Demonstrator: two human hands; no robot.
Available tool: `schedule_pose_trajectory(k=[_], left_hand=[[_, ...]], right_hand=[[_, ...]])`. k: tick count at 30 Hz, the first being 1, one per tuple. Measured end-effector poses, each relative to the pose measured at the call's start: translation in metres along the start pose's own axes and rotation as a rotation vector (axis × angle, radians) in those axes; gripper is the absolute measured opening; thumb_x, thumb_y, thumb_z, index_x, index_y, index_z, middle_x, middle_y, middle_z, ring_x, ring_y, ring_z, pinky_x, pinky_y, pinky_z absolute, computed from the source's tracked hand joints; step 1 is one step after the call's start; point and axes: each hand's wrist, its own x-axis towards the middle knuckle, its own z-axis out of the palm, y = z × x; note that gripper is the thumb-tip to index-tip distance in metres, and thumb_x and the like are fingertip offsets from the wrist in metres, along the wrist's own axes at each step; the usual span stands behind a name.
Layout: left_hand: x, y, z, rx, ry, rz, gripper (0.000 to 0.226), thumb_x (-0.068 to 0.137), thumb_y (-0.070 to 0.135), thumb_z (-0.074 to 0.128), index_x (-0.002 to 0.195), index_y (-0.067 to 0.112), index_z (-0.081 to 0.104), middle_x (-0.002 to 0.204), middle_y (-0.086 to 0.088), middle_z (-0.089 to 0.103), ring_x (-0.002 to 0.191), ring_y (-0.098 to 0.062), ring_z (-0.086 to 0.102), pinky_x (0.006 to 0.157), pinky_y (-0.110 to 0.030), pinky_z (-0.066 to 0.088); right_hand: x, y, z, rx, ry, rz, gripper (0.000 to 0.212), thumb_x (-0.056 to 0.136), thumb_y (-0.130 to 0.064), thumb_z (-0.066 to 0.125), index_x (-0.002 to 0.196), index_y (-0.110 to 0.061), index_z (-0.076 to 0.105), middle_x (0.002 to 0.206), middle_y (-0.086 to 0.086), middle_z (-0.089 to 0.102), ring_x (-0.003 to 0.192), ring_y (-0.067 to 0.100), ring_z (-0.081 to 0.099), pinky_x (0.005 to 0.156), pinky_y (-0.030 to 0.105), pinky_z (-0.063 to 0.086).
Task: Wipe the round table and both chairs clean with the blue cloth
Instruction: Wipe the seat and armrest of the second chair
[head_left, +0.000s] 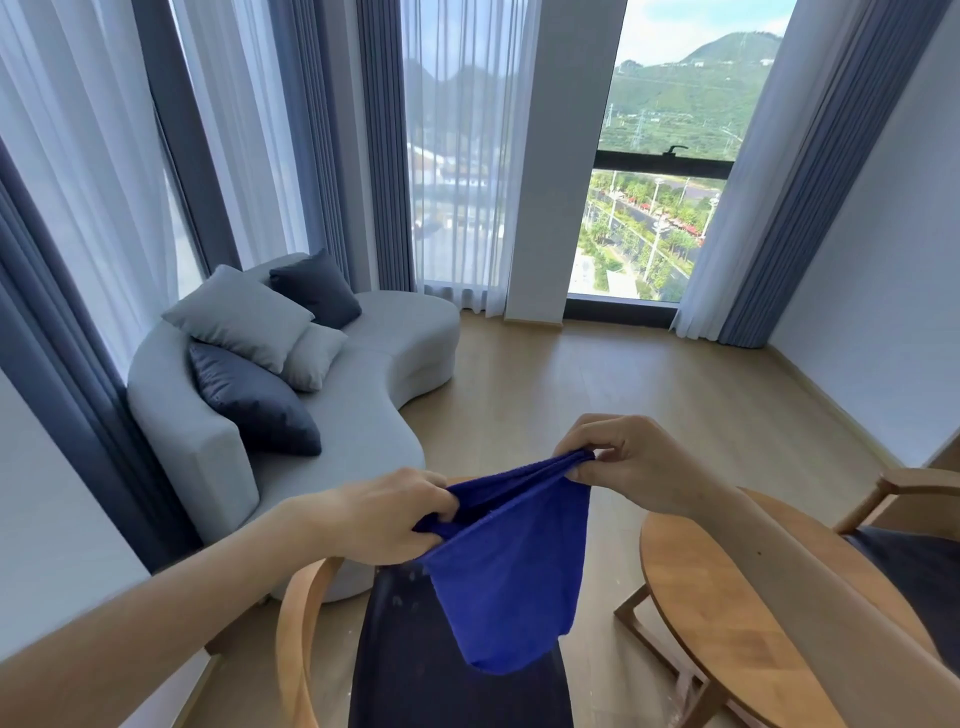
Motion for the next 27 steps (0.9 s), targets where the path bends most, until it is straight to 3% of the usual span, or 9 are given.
schedule_pose_trajectory(k=[5,8,11,14,18,21,24,27], left_hand=[[-0.003,0.006,-0.013,-0.175,0.034,0.042,0.022,0.083,0.022,0.065,0.072,0.011,0.05,0.075,-0.004,0.054,0.066,-0.018,0.046,0.063,-0.03,0.039],[-0.004,0.007,-0.019,-0.215,0.042,0.031,0.019,0.082,0.018,0.065,0.074,0.008,0.052,0.075,-0.008,0.056,0.066,-0.019,0.048,0.062,-0.029,0.04],[-0.006,0.008,-0.015,0.082,0.076,0.082,0.012,0.089,0.025,0.055,0.084,0.015,0.055,0.079,0.005,0.05,0.063,-0.008,0.046,0.057,-0.012,0.033],[-0.01,0.008,-0.004,0.281,0.102,0.129,0.017,0.09,0.033,0.044,0.087,0.022,0.057,0.081,0.012,0.038,0.059,0.0,0.04,0.055,-0.011,0.027],[-0.013,0.007,0.006,0.014,-0.036,0.142,0.019,0.091,0.029,0.048,0.091,0.023,0.066,0.091,0.017,0.042,0.075,0.001,0.045,0.068,-0.009,0.032],[-0.015,0.004,0.016,0.008,-0.093,0.116,0.02,0.092,0.032,0.049,0.1,0.023,0.065,0.096,0.017,0.043,0.081,0.006,0.044,0.071,-0.006,0.032],[-0.018,0.004,0.014,-0.022,-0.025,0.088,0.019,0.089,0.038,0.055,0.084,0.02,0.057,0.09,0.009,0.049,0.073,-0.003,0.045,0.066,-0.011,0.033],[-0.02,0.009,0.007,-0.209,0.084,0.119,0.021,0.09,0.026,0.061,0.075,0.02,0.047,0.08,0.008,0.052,0.066,-0.009,0.049,0.062,-0.015,0.039]], right_hand=[[-0.002,-0.002,-0.002,0.005,0.002,-0.002,0.025,0.089,0.002,0.061,0.093,-0.02,0.073,0.093,-0.003,0.067,0.088,0.016,0.063,0.078,0.041,0.056],[-0.003,-0.003,-0.001,0.005,-0.007,-0.004,0.023,0.089,0.001,0.061,0.094,-0.019,0.073,0.093,-0.003,0.067,0.089,0.017,0.063,0.077,0.042,0.056],[-0.002,-0.003,0.002,-0.007,-0.018,-0.012,0.023,0.089,0.001,0.062,0.093,-0.018,0.073,0.093,-0.002,0.067,0.089,0.017,0.064,0.077,0.042,0.056],[-0.001,-0.004,0.004,0.001,-0.024,-0.016,0.023,0.089,0.0,0.062,0.093,-0.02,0.072,0.092,-0.002,0.067,0.088,0.017,0.064,0.077,0.042,0.056],[-0.001,-0.005,0.004,-0.011,-0.029,-0.024,0.024,0.088,-0.001,0.062,0.092,-0.022,0.072,0.092,-0.004,0.067,0.088,0.016,0.064,0.077,0.041,0.056],[-0.002,-0.006,0.006,-0.03,-0.059,-0.021,0.025,0.088,0.0,0.063,0.091,-0.023,0.073,0.091,-0.006,0.066,0.087,0.016,0.063,0.076,0.038,0.056],[-0.005,-0.004,0.005,-0.046,-0.077,-0.004,0.023,0.088,-0.001,0.063,0.092,-0.021,0.073,0.09,-0.005,0.066,0.085,0.015,0.063,0.076,0.037,0.056],[-0.008,-0.002,-0.001,-0.049,-0.069,0.019,0.024,0.087,0.001,0.064,0.091,-0.02,0.073,0.089,-0.005,0.066,0.084,0.014,0.064,0.076,0.037,0.056]])
